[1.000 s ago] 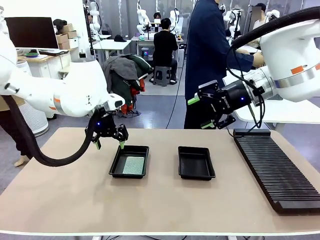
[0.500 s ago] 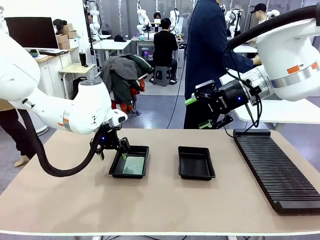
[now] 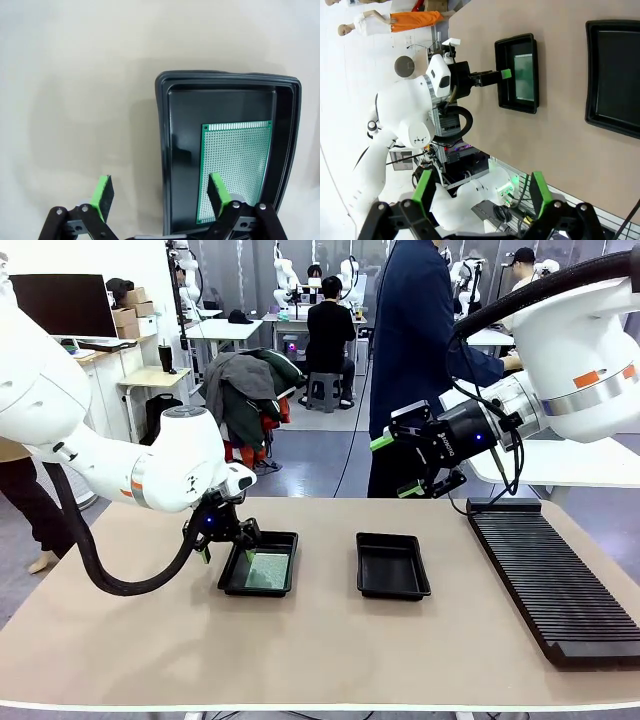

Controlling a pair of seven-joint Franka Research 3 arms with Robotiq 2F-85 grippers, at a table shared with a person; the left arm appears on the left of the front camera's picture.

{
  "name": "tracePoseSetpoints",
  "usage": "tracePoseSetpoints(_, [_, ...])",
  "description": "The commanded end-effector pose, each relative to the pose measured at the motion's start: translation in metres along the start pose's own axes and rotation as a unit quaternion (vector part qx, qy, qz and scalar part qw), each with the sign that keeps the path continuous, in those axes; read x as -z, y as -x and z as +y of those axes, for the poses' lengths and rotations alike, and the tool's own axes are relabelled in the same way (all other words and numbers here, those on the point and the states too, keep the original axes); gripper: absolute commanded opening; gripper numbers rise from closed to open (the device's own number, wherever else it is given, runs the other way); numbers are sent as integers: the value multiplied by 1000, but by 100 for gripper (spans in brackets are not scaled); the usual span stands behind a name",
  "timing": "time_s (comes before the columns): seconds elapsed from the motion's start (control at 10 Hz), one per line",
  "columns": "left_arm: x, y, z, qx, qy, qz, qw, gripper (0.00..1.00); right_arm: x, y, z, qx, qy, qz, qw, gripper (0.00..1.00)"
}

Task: Inspect and transfer BCBs to ESD trays.
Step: Pick up the ESD tray and place it on the left side of the table.

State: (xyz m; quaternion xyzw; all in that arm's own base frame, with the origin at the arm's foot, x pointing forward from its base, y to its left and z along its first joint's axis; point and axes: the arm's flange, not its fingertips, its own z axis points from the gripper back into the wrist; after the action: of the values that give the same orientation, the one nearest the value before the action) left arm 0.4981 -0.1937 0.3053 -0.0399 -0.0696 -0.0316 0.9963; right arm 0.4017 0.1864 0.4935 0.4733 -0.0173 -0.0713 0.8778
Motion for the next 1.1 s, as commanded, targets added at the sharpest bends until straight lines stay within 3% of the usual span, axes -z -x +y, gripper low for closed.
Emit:
tracePoseSetpoints(0.0, [1,2,1,-1,0,1,1000,100,3,-4,2,8,-3,-8,1000,100])
tracePoseSetpoints(0.6, [1,2,1,-1,0,1,1000,100,3,-4,2,8,-3,-8,1000,100])
tracePoseSetpoints(1.0, [1,0,0,-4,-16,-3,1000,74,3,-4,2,8,-3,-8,1000,100])
